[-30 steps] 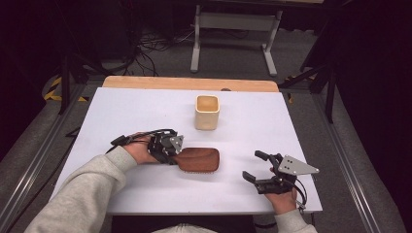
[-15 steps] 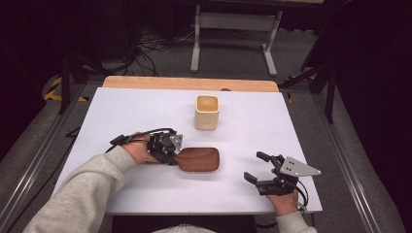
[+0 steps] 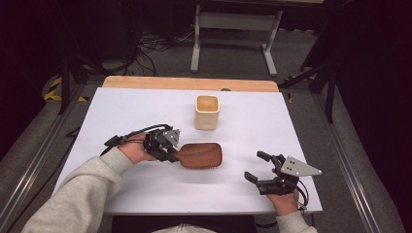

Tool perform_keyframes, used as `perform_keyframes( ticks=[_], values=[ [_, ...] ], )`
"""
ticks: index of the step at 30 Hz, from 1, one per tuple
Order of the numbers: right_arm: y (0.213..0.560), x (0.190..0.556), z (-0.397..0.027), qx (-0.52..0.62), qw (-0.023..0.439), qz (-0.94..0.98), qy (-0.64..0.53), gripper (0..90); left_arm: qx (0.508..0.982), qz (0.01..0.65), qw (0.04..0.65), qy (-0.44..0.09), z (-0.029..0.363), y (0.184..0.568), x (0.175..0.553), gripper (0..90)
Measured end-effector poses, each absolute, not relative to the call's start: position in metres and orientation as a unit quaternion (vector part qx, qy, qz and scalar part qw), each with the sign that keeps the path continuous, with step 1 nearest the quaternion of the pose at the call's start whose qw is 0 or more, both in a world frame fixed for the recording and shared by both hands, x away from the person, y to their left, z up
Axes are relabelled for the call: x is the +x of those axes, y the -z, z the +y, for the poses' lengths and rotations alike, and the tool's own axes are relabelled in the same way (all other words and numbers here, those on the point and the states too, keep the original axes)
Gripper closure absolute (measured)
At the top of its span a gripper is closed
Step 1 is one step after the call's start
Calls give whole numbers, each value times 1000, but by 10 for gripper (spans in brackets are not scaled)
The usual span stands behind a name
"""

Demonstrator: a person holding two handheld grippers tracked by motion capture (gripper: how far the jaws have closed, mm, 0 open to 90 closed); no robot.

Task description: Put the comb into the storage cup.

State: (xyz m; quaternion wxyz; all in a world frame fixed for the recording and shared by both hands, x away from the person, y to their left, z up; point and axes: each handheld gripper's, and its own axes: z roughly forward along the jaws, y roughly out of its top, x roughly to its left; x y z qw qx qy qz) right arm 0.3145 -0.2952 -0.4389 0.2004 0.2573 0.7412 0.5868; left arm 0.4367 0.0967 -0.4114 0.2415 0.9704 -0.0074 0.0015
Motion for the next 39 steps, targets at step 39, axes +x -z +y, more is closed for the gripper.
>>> perform_keyframes(
  ticks=[39],
  values=[
    [422, 324, -276, 240, 193, 754, -581, 131, 839, 138, 516, -104, 147, 414, 373, 728]
  ],
)
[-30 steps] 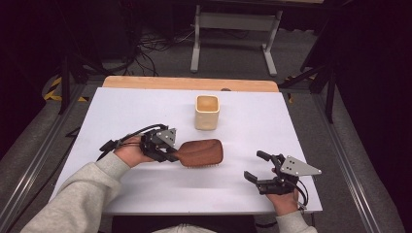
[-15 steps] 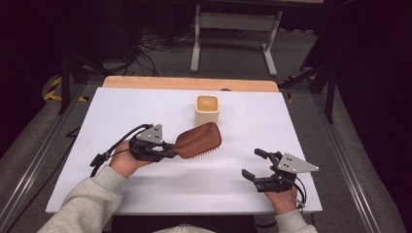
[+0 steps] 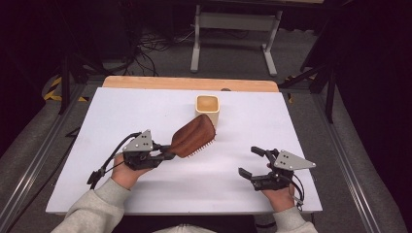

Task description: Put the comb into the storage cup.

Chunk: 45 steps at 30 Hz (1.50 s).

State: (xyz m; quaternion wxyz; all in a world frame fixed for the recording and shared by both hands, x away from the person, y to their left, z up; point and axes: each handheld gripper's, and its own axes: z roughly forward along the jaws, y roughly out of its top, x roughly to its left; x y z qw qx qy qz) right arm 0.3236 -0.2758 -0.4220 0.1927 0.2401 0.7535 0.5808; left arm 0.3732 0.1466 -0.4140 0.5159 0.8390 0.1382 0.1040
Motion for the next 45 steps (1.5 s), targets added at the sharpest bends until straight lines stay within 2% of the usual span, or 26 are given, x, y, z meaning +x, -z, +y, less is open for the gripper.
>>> perform_keyframes(
  ticks=[10, 18, 30, 45],
  values=[
    [419, 325, -267, 235, 186, 760, -576, 132, 808, 164, 552, -124, 148, 434, 361, 728],
    [413, 328, -257, 236, 169, 765, -575, 118, 810, 173, 543, -139, 145, 437, 360, 727],
    [386, 350, -204, 215, 140, 786, -562, 39, 813, 171, 534, -156, 144, 438, 358, 727],
    [374, 374, -158, 215, 114, 800, -549, 24, 815, 172, 530, -156, 144, 438, 359, 727]
  ],
)
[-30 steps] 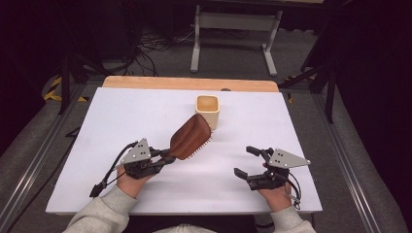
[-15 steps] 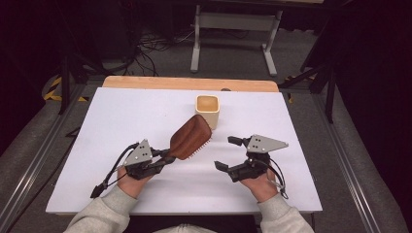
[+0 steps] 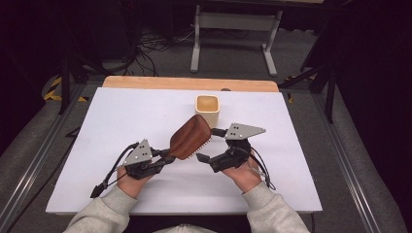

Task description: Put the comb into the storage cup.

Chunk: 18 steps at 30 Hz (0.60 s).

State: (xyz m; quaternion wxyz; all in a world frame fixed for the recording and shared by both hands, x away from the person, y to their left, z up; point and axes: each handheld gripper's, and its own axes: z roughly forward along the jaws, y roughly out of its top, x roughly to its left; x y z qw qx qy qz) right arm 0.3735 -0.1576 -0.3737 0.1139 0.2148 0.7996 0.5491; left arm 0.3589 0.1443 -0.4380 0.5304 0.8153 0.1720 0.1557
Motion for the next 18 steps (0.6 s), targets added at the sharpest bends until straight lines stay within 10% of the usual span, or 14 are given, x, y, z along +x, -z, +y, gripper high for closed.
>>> perform_keyframes(
  ticks=[18],
  values=[
    [374, 390, -130, 232, 86, 803, -542, 149, 816, 168, 533, -148, 143, 438, 358, 726]
  ],
)
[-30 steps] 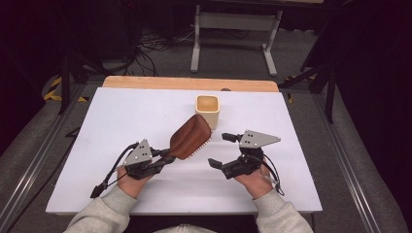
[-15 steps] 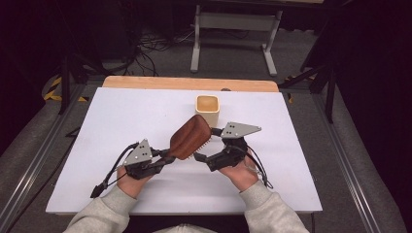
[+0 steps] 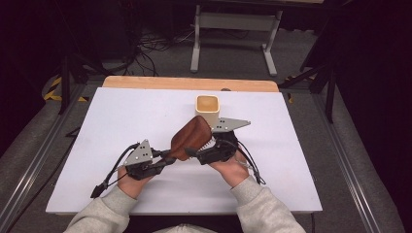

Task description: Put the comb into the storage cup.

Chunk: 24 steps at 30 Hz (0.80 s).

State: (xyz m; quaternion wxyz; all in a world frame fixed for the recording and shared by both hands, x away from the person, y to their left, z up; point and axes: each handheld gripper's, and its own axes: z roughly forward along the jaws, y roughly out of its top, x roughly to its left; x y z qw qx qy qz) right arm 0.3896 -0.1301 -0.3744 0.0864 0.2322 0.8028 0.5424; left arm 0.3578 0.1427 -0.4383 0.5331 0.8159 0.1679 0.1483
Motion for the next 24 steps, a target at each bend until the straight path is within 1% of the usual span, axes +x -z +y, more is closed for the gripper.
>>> perform_keyframes(
  ticks=[9, 10, 14, 24],
  values=[
    [366, 388, -131, 233, 70, 793, -559, 360, 821, 163, 525, -156, 140, 439, 356, 730],
    [366, 388, -131, 233, 70, 793, -559, 360, 823, 161, 522, -156, 140, 439, 356, 730],
    [357, 384, -128, 208, 59, 795, -566, 465, 827, 154, 518, -157, 137, 440, 355, 729],
    [343, 377, -118, 171, 65, 807, -562, 561, 815, 156, 536, -153, 142, 437, 357, 710]
  ],
)
